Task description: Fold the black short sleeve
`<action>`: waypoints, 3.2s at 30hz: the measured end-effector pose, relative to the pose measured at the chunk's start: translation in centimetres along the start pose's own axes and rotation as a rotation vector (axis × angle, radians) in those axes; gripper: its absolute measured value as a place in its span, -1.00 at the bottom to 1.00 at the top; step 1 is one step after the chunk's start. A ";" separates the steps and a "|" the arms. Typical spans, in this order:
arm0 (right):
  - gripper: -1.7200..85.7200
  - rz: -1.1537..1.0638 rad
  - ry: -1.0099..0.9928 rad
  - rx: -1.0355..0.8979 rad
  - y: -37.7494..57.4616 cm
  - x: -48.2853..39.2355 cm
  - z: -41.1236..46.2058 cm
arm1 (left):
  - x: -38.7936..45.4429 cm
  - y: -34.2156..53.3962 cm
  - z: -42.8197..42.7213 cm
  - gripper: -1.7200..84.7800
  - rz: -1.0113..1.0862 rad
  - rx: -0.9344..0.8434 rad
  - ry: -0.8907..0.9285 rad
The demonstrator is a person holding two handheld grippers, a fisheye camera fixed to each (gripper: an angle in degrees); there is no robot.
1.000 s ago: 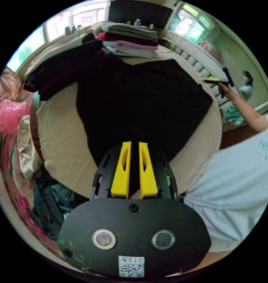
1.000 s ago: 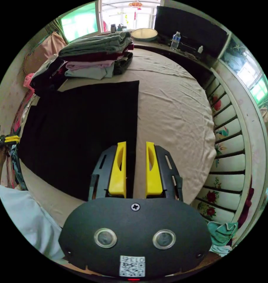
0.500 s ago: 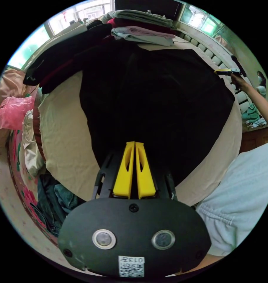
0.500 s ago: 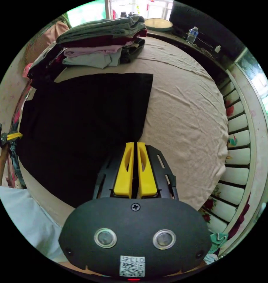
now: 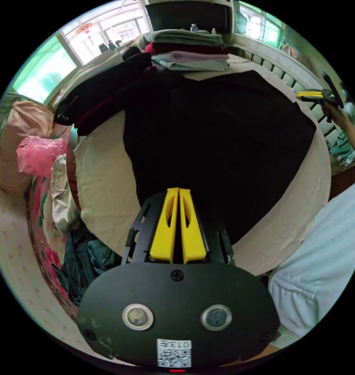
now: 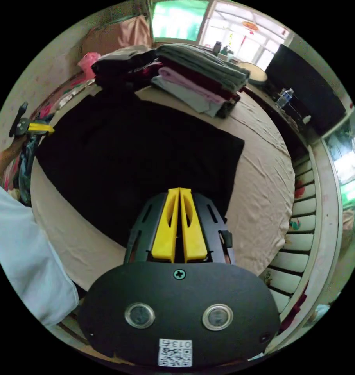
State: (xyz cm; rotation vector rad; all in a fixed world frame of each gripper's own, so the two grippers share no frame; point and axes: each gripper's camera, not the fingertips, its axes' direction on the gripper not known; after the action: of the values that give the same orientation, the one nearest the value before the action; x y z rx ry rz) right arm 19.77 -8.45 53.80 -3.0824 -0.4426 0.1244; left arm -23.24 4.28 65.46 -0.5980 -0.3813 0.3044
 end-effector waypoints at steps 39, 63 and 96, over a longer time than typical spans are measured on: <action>-0.88 -0.928 -0.386 -0.040 -39.0 -34.3 -0.2 | -3.2 0.2 3.9 -0.94 -0.029 0.015 0.115; -0.91 -1.096 -0.026 0.147 -36.0 -41.1 -3.2 | 1.1 0.7 2.5 -0.97 0.077 0.057 0.010; -0.81 -0.460 -0.154 0.101 -12.6 -30.0 -6.0 | 5.4 6.7 -1.3 -0.95 0.113 0.136 -0.176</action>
State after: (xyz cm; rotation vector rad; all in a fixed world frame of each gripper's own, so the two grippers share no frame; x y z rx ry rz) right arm -11.97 -4.94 62.51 -2.7937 -1.0956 0.3579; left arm -19.02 11.00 61.83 -0.4614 -0.4927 0.4889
